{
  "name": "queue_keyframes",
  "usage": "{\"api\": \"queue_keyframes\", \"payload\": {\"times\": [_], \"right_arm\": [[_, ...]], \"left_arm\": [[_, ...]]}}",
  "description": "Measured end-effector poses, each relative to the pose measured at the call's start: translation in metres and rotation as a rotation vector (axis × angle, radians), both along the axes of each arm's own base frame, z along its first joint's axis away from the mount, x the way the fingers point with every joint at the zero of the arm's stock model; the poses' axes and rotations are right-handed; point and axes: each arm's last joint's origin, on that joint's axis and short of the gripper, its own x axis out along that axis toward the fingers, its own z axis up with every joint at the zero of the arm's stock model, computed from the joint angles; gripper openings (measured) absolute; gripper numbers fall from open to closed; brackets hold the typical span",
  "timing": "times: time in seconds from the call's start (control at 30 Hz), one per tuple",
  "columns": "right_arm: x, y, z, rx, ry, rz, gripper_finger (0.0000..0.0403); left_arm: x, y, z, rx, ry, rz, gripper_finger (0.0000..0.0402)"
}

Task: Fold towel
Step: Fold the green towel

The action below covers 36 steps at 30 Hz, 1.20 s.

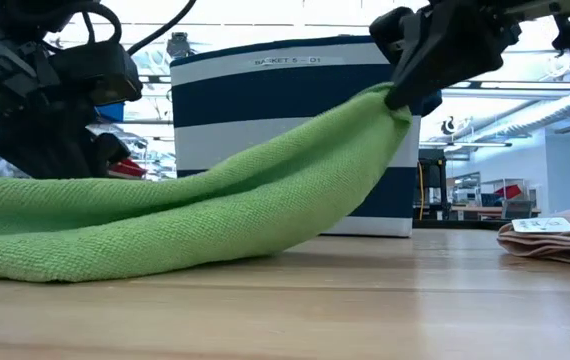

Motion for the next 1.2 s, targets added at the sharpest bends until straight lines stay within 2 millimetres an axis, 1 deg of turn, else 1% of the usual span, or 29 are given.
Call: {"api": "queue_keyframes", "payload": {"times": [0.27, 0.5, 0.8, 0.9, 1.03, 1.13, 1.2], "right_arm": [[-0.0006, -0.0003, -0.0006, 0.005, 0.009, -0.009, 0.0], [-0.0003, -0.0001, -0.0003, 0.008, 0.005, -0.009, 0.0], [0.0002, 0.0002, 0.0002, 0.014, -0.002, -0.007, 0.0], [0.0002, 0.0002, 0.0003, 0.014, -0.002, -0.007, 0.0], [0.0002, 0.0003, 0.0002, 0.014, -0.002, -0.007, 0.0], [0.0003, 0.0004, 0.0002, 0.015, -0.003, -0.006, 0.0], [0.0004, 0.0004, 0.0003, 0.015, -0.004, -0.006, 0.0]], "left_arm": [[0.0009, 0.0021, 0.0012, 0.061, -0.034, 0.044, 0.0107], [0.0065, -0.0044, 0.008, -0.022, -0.112, -0.02, 0.0099], [0.0047, -0.0064, 0.0061, 0.016, -0.108, 0.001, 0.01], [0.004, -0.0064, 0.0057, 0.032, -0.111, 0.033, 0.0114], [0.0031, -0.0042, 0.0047, 0.076, -0.11, 0.074, 0.0154], [0.0032, -0.0042, 0.0048, 0.076, -0.112, 0.075, 0.0179], [0.0032, -0.0044, 0.0047, 0.07, -0.108, 0.069, 0.0187]]}}
